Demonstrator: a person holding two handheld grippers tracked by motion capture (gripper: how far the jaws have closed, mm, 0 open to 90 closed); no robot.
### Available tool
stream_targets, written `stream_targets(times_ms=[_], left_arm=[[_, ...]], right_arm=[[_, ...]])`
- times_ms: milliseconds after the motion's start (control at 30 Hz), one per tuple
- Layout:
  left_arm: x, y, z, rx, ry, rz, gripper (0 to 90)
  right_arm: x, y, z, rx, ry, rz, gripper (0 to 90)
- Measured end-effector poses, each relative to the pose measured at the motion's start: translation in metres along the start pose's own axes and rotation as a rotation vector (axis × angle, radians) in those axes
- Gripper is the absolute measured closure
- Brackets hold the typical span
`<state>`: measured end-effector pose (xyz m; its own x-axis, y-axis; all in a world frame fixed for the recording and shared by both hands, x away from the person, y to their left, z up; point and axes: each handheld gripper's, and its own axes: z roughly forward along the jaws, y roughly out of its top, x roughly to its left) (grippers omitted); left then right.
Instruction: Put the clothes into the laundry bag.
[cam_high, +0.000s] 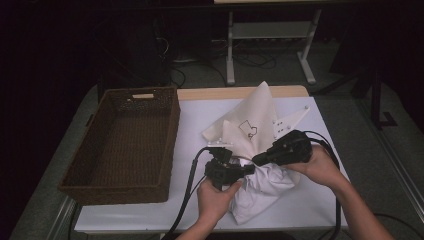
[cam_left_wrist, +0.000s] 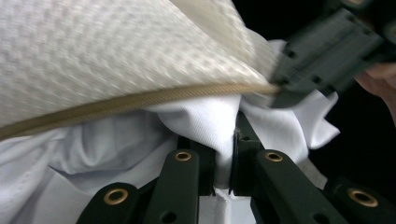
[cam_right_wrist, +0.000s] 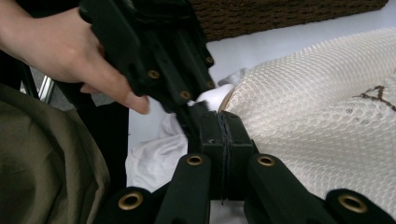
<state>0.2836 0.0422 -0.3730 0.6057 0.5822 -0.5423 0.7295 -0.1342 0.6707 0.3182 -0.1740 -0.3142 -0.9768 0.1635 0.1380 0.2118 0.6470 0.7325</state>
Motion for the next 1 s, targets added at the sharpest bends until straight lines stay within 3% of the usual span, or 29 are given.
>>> stream_targets(times_ms=[133,233,400,533,600,800,933,1000], left_arm=[[0.019,0.001,0.016,-0.022,0.054,-0.04,82.9],[0.034,0.002,0.026,-0.024,0.051,-0.091,82.6],[0.033,0.003,0.019,-0.003,0.032,-0.088,78.3],[0.029,-0.001,0.007,0.025,0.016,-0.073,67.5],[0.028,-0.003,0.002,0.048,0.002,-0.085,63.4],[0.024,-0.01,-0.011,0.077,0.009,-0.075,52.0],[0.025,-0.016,-0.002,0.109,-0.007,-0.09,50.3],[0.025,-0.017,0.006,0.116,-0.004,-0.094,54.2]], right_arm=[[-0.006,-0.001,0.005,-0.008,0.006,0.021,88.9],[-0.014,-0.005,0.013,0.017,-0.007,0.048,88.9],[-0.025,-0.011,0.013,0.011,-0.008,0.076,88.8],[-0.026,-0.012,0.012,0.014,-0.016,0.076,88.8],[-0.026,-0.012,0.012,0.019,-0.024,0.073,88.8],[-0.029,-0.013,0.009,0.017,-0.042,0.084,88.8],[-0.031,-0.012,0.01,0.018,-0.044,0.088,88.8],[-0.031,-0.011,0.012,0.016,-0.042,0.086,88.8]])
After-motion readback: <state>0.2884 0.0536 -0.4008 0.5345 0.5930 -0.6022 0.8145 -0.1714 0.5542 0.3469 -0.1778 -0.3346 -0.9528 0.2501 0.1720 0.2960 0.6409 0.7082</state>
